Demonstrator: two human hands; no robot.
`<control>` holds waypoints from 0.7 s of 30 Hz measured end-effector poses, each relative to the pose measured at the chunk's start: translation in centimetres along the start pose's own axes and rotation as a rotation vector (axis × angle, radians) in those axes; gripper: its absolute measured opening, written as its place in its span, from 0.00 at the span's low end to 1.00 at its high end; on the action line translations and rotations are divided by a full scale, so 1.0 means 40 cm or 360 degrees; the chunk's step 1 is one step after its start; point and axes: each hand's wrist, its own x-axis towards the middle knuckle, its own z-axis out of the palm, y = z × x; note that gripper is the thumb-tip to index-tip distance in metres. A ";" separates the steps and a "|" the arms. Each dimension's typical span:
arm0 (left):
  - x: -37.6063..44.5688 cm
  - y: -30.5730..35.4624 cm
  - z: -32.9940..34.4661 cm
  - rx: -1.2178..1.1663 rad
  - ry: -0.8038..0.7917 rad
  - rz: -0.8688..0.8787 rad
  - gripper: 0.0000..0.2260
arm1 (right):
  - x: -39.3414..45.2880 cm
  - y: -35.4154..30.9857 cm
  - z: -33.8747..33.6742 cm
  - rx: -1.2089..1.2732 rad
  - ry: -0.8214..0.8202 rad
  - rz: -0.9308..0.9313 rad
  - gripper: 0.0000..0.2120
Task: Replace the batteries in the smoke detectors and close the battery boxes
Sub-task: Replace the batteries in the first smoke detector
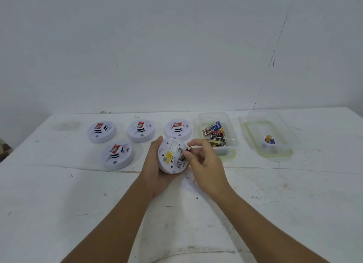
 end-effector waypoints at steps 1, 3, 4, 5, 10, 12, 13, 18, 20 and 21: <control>-0.008 -0.005 -0.004 -0.0019 0.0014 -0.0018 0.28 | -0.007 0.011 0.002 0.0141 0.0011 0.0075 0.07; -0.017 -0.013 -0.014 -0.0060 0.0022 -0.0031 0.24 | -0.018 0.025 0.009 0.0407 0.0014 0.0169 0.07; -0.018 -0.016 -0.015 -0.0078 0.0015 -0.0031 0.23 | -0.021 0.029 0.012 0.0472 0.0024 0.0183 0.07; -0.021 -0.018 -0.017 -0.0105 0.0009 -0.0034 0.23 | -0.022 0.032 0.016 0.0506 0.0029 0.0194 0.07; -0.015 -0.012 -0.022 -0.0121 -0.0021 -0.0087 0.26 | -0.015 0.051 0.012 0.0673 -0.0007 0.0185 0.07; -0.011 -0.011 -0.023 -0.0117 -0.0039 -0.0120 0.26 | -0.015 0.056 0.007 0.0696 -0.0010 0.0193 0.08; -0.009 -0.010 -0.022 -0.0124 -0.0042 -0.0129 0.26 | -0.015 0.058 0.003 0.0717 -0.0010 0.0197 0.09; -0.001 -0.008 -0.022 -0.0141 -0.0060 -0.0152 0.26 | -0.014 0.048 -0.006 0.0834 -0.0102 0.0167 0.10; -0.002 -0.008 -0.023 -0.0135 -0.0060 -0.0146 0.26 | -0.017 0.045 -0.004 0.0842 -0.0118 0.0160 0.11; -0.001 -0.008 -0.024 -0.0128 -0.0058 -0.0141 0.26 | -0.017 0.045 -0.004 0.0853 -0.0116 0.0166 0.11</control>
